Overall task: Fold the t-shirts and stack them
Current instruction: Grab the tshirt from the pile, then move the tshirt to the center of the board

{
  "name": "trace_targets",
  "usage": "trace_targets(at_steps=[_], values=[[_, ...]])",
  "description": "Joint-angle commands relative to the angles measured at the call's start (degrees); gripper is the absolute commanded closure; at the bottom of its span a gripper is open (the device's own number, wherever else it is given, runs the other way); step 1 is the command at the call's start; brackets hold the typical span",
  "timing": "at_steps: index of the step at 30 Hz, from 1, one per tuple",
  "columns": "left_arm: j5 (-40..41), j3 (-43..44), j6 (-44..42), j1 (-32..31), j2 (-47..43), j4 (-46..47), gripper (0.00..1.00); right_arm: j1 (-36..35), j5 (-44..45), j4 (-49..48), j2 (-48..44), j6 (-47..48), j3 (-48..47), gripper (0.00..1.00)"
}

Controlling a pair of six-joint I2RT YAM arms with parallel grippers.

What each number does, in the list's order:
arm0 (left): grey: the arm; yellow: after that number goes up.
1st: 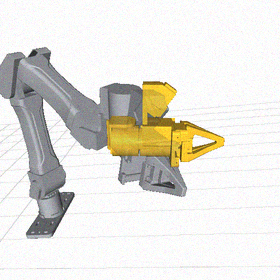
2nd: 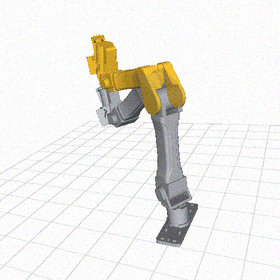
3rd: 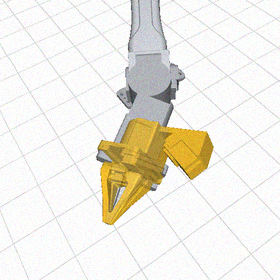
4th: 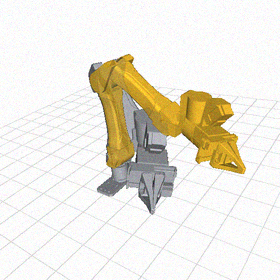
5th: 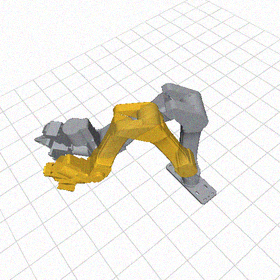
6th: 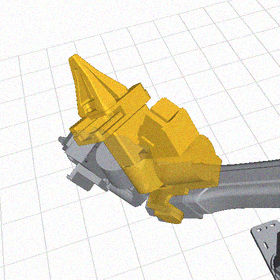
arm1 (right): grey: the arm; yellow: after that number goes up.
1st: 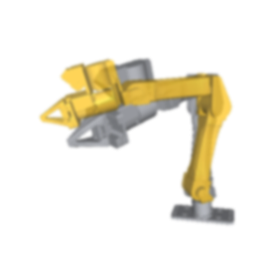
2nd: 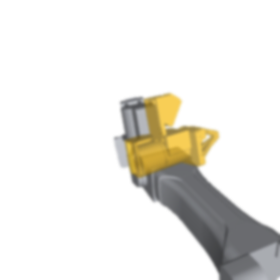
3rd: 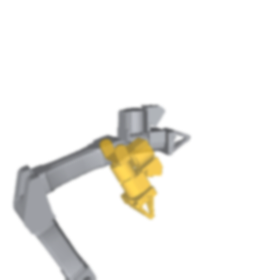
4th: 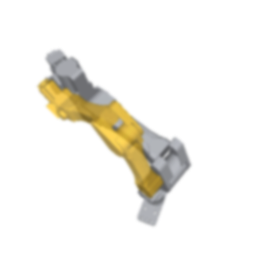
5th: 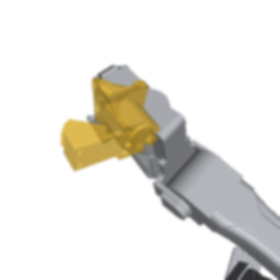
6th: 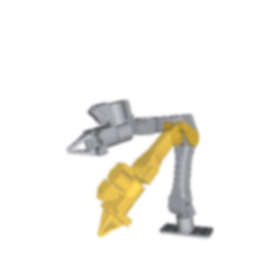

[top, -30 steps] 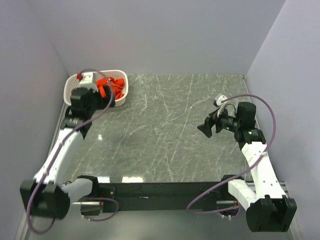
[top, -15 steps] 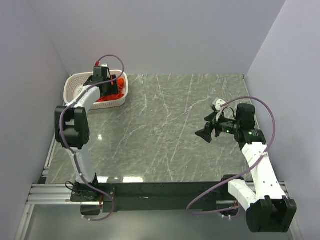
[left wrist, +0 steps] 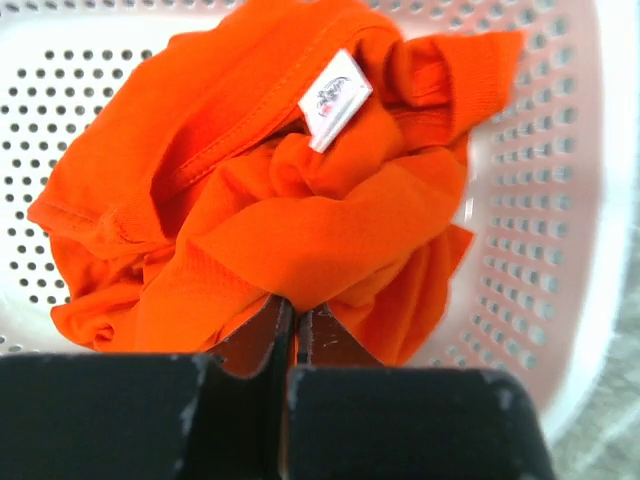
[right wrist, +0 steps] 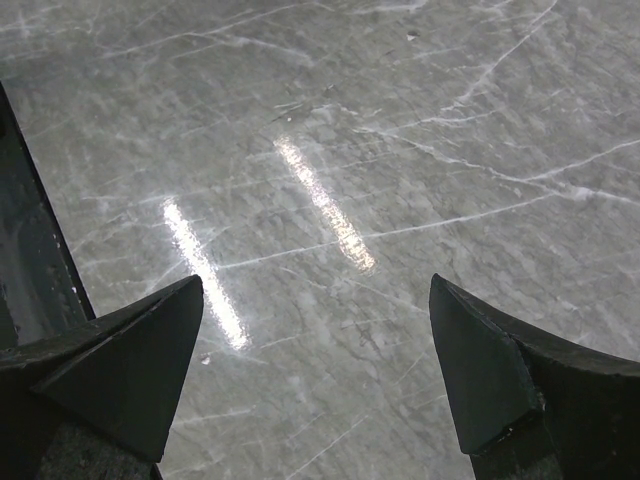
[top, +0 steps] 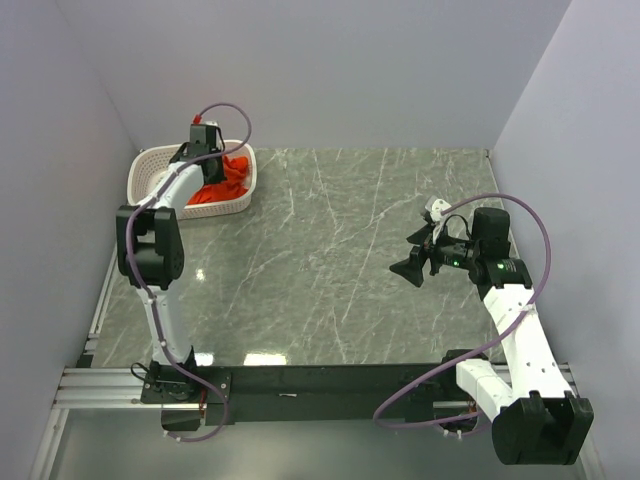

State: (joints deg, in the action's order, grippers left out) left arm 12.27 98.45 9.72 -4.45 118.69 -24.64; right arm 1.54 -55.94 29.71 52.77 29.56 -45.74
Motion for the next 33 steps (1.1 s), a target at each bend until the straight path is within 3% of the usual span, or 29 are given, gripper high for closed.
trace_targets(at_steps=[1, 7, 12, 17, 25, 33], values=[[-2.41, -1.50, -0.75, -0.56, -10.72, 5.63, 1.00, 0.39, -1.27, -0.01, -0.04, 0.76, -0.76, 0.00], [-13.84, -5.64, 1.61, -7.22, -33.82, 13.20, 1.00, 0.30, -0.92, -0.45, 0.22, 0.59, -0.49, 0.00], [-22.98, -7.05, 8.11, -11.19, -47.83, 21.64, 1.00, 0.39, 0.13, -0.80, 0.23, 0.32, -0.23, 0.00], [-34.05, -1.62, 18.48, -14.09, -51.54, 26.13, 1.00, 0.66, 1.36, -2.12, -0.21, -0.56, 0.30, 0.00], [-40.04, -0.54, 27.71, -15.94, -50.49, 31.05, 1.00, 2.50, 2.07, -2.99, -0.83, -1.44, 0.73, 0.00], [-42.51, -3.18, 28.17, -20.68, -48.47, 32.03, 1.00, 3.91, 1.54, -3.35, -0.92, -1.61, 0.83, 0.00]])
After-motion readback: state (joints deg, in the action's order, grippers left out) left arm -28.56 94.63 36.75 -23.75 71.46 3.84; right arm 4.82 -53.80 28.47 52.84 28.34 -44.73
